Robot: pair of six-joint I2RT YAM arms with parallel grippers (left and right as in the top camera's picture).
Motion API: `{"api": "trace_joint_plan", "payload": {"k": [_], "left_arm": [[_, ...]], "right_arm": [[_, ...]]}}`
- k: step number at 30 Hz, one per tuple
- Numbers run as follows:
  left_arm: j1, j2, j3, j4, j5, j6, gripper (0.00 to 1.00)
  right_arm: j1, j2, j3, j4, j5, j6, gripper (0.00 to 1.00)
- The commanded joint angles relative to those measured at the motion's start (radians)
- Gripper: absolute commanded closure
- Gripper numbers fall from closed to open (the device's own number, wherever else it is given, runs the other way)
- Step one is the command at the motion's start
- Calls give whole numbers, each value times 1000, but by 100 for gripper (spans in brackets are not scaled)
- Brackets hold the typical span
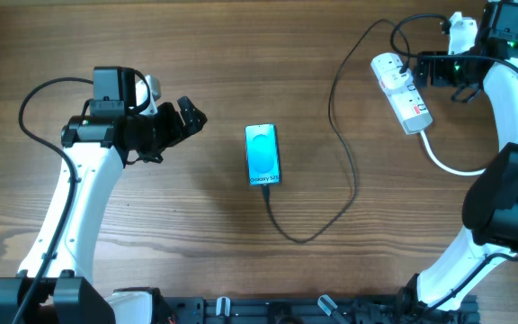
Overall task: Plug charger to phone and switch on socket
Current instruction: 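Press the socket switch beside the charger adapter down with the right gripper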
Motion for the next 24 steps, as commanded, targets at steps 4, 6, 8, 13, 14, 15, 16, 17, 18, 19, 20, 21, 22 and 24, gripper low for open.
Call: {"api": "trace_joint_plan", "payload": {"k": [4,6,8,13,14,15,16,17,18,19,20,21,22,24], "left_arm": [[3,-8,0,3,-10,19,0],[3,-8,0,3,-10,19,0],[3,-5,0,3,-10,19,0],[3,-5,0,3,-10,19,0],[3,-5,0,3,-10,19,0],[3,-5,0,3,-10,19,0],[3,-5,0,3,-10,19,0],[3,-5,0,3,-10,19,0],[3,-5,0,3,-10,19,0],[3,-5,0,3,-10,19,0],[3,-5,0,3,-10,19,0],[3,-6,0,3,-10,19,0],[4,-8,0,3,-20,19,0],[5,-11,0,3,-96,19,0]], "right_arm": [[0,5,-2,5,11,-18,0],[0,5,-2,5,11,-18,0],[0,5,-2,5,11,-18,0],[0,5,-2,5,11,-17,0],[0,5,-2,5,11,-18,0],[0,5,-2,6,11,-18,0],[0,5,-2,5,11,-17,0],[0,5,-2,6,11,-17,0],[0,5,-2,6,11,-18,0],[0,5,-2,5,11,-17,0],[0,5,-2,6,11,-18,0],[0,5,-2,5,11,-18,0],[0,5,-2,6,11,-17,0],[0,5,-2,6,11,-18,0]]}}
